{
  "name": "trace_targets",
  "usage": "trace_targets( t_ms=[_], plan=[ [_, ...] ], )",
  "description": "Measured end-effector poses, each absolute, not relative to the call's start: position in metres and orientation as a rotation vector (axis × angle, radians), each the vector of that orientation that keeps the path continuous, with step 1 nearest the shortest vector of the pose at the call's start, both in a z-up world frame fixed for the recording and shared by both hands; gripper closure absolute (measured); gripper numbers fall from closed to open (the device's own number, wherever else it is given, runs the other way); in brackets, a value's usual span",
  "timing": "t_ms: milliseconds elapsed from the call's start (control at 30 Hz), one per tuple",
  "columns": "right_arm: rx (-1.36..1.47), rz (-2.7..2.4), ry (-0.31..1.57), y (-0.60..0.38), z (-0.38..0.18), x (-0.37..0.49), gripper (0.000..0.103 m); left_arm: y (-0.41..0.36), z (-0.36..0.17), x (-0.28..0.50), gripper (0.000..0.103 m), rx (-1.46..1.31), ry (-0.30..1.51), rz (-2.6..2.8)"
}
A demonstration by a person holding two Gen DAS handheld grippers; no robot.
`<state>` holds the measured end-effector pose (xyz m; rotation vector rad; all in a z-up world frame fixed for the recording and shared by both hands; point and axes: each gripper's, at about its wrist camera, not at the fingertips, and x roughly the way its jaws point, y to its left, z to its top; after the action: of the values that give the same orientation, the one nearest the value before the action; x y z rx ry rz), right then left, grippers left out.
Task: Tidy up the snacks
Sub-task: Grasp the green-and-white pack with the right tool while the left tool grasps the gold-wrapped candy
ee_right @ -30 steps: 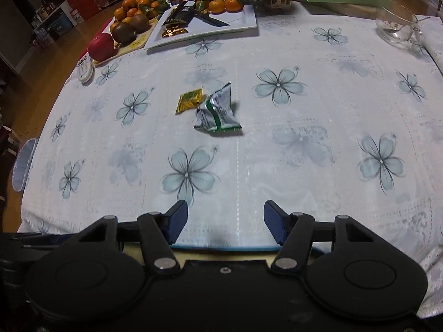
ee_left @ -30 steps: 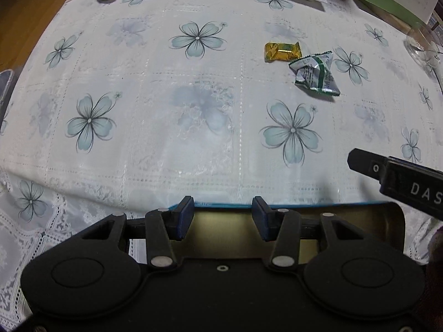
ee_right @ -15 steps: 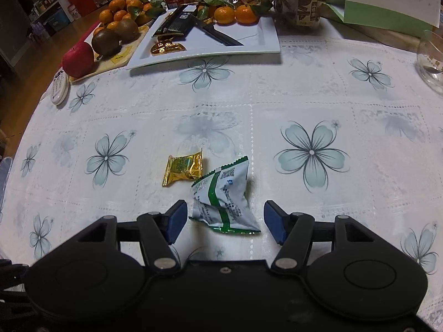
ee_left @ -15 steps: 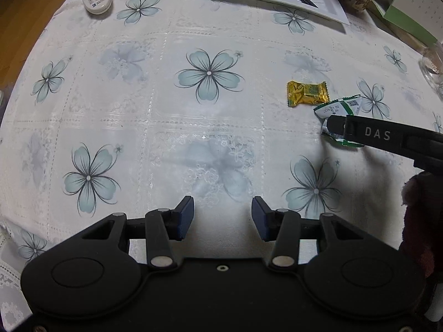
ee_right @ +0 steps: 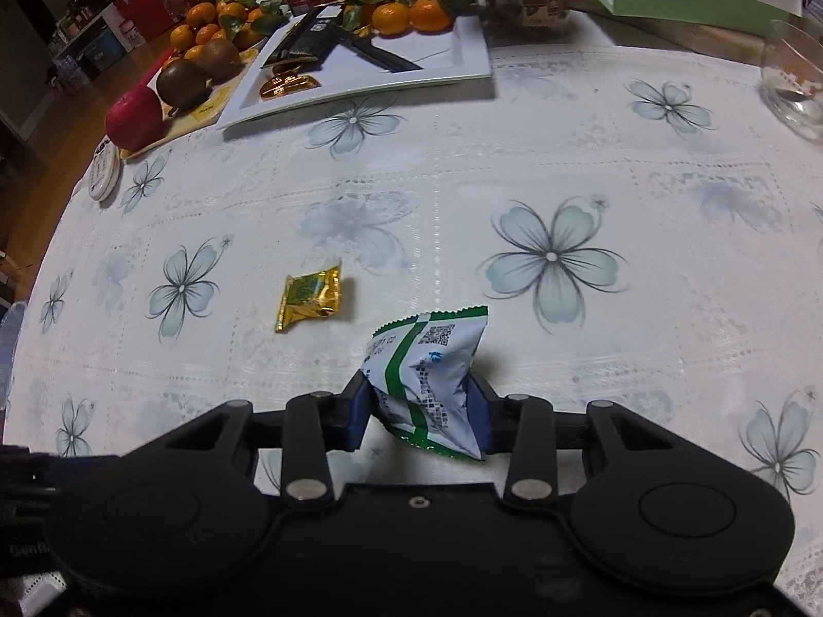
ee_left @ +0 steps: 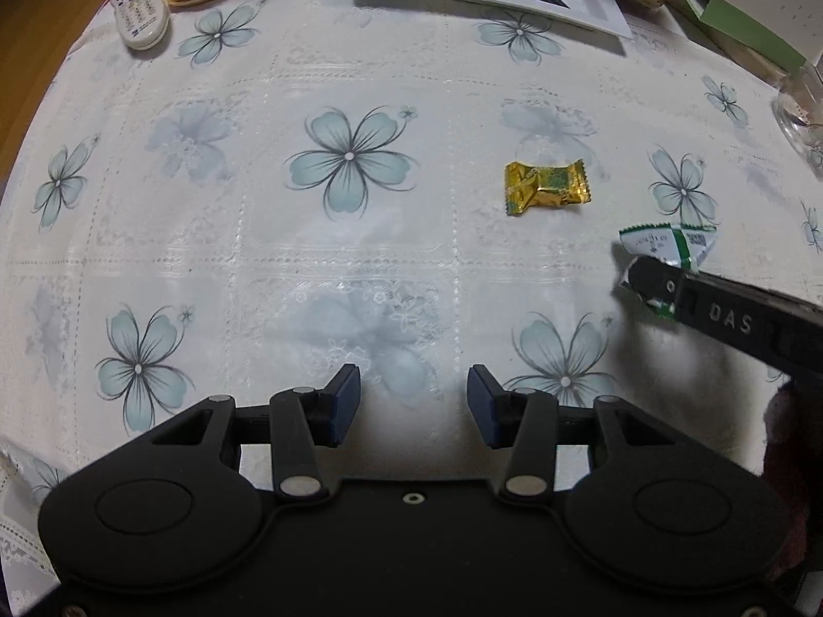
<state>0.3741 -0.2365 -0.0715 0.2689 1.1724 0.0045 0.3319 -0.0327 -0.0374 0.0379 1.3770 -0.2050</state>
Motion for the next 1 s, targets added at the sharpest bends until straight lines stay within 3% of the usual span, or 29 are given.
trace_targets(
  t_ms=[333, 1000],
  plan=[
    [0.386, -0.087, 1.119, -0.308, -0.062, 0.315, 0.062, -0.084, -0.032, 0.374, 0.049, 0.132, 1.288, -0.243],
    [0.475, 0.027, 1.088, -0.32, -0.049, 0.296, 0.062, -0.146, -0.059, 0.416, 0.047, 0.288, 1.21, -0.239]
  ],
)
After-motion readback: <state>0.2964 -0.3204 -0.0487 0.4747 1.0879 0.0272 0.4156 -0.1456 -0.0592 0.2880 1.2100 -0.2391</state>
